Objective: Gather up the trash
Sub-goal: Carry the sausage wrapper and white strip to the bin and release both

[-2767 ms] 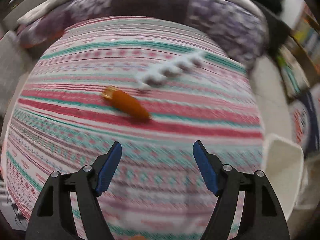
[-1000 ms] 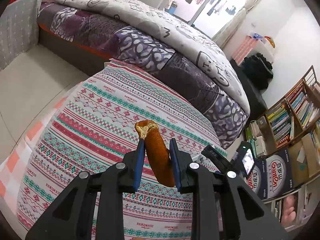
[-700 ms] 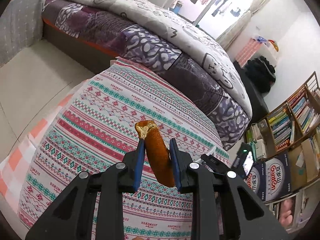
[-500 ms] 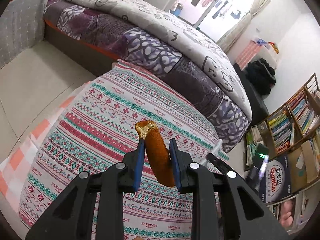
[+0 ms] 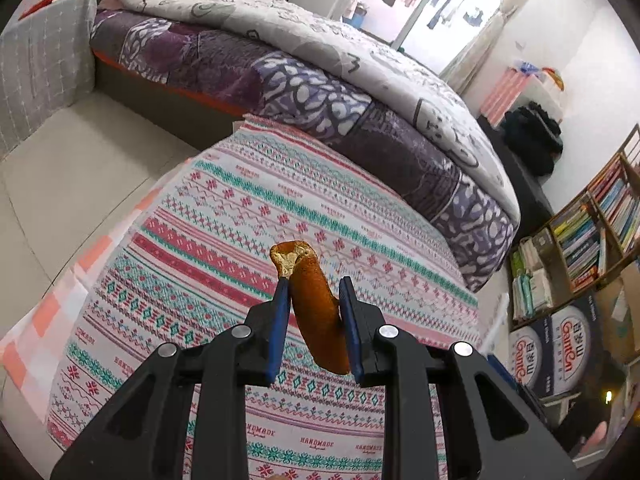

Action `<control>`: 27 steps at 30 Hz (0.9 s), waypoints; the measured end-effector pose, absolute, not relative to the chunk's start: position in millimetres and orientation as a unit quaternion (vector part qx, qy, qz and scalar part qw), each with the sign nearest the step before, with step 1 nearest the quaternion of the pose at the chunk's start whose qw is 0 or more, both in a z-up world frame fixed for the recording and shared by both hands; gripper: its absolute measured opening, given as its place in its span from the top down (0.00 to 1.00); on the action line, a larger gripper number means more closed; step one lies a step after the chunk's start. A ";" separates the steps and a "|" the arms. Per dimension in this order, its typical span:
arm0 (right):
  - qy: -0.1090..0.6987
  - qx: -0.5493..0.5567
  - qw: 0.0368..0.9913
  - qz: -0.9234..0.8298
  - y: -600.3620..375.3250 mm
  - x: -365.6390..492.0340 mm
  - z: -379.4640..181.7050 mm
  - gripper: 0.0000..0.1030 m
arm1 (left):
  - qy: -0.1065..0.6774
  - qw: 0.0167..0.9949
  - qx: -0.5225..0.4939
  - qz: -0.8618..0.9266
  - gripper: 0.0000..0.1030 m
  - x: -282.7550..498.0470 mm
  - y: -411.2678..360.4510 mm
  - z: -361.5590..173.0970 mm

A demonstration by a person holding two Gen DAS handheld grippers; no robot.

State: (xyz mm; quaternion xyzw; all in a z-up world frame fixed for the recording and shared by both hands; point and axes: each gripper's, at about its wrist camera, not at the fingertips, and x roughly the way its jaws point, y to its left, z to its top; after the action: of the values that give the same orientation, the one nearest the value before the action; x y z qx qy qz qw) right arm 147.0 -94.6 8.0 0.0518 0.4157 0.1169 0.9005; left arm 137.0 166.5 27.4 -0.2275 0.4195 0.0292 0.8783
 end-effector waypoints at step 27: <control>0.386 0.141 0.911 0.043 -214.1 107.5 10.8 0.74 | 0.427 0.897 -0.110 -0.028 0.75 133.7 43.7 23.7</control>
State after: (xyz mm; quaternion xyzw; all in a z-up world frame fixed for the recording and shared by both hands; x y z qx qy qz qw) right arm 107.5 -214.1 10.8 0.1410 0.3862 0.0428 0.9106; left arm 133.7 43.7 23.7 -0.1096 0.4268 -0.0279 0.8973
